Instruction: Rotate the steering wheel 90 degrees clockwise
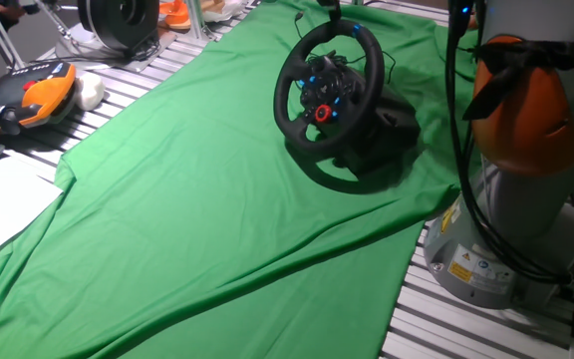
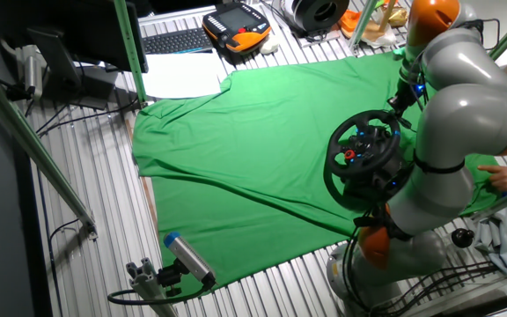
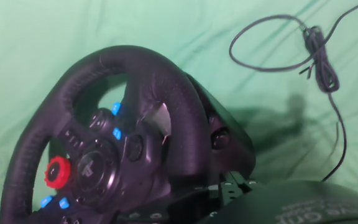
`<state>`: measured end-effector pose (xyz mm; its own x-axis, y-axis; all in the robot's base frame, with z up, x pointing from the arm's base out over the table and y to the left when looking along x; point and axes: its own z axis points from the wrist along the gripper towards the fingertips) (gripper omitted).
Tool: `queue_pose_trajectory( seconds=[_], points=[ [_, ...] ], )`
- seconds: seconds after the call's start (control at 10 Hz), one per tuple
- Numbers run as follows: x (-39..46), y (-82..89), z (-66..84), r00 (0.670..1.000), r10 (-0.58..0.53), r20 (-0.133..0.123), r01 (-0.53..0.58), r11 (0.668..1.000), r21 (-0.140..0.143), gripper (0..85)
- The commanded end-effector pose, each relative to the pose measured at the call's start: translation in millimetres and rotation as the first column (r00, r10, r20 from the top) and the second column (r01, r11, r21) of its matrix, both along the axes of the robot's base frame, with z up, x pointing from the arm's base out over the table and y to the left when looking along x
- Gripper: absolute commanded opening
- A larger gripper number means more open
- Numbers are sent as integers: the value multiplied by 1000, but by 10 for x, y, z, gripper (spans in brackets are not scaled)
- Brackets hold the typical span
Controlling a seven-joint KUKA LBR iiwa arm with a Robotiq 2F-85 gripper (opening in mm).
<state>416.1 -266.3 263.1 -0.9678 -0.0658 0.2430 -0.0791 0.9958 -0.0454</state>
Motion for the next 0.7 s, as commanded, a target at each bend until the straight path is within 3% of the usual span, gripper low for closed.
queue_pose_trajectory(
  seconds=[0.0, 0.1, 0.2, 0.3, 0.4, 0.5, 0.6],
  points=[
    [-1, 1, -1, 1000, -2, -11, 2, 1000, -3, 0],
    [18, -9, 121, 999, -19, -39, 19, 1000, 0, 0],
    [25, -23, 246, 997, -35, -62, 36, 999, 11, 170],
    [17, -11, 366, 997, -45, -67, 45, 999, 1, 170],
    [9, 35, 420, 996, -61, -64, 61, 998, -8, 170],
    [13, 102, 421, 996, -77, -51, 76, 997, -10, 340],
    [16, 153, 383, 996, -84, -37, 83, 996, -11, 340]
  ],
)
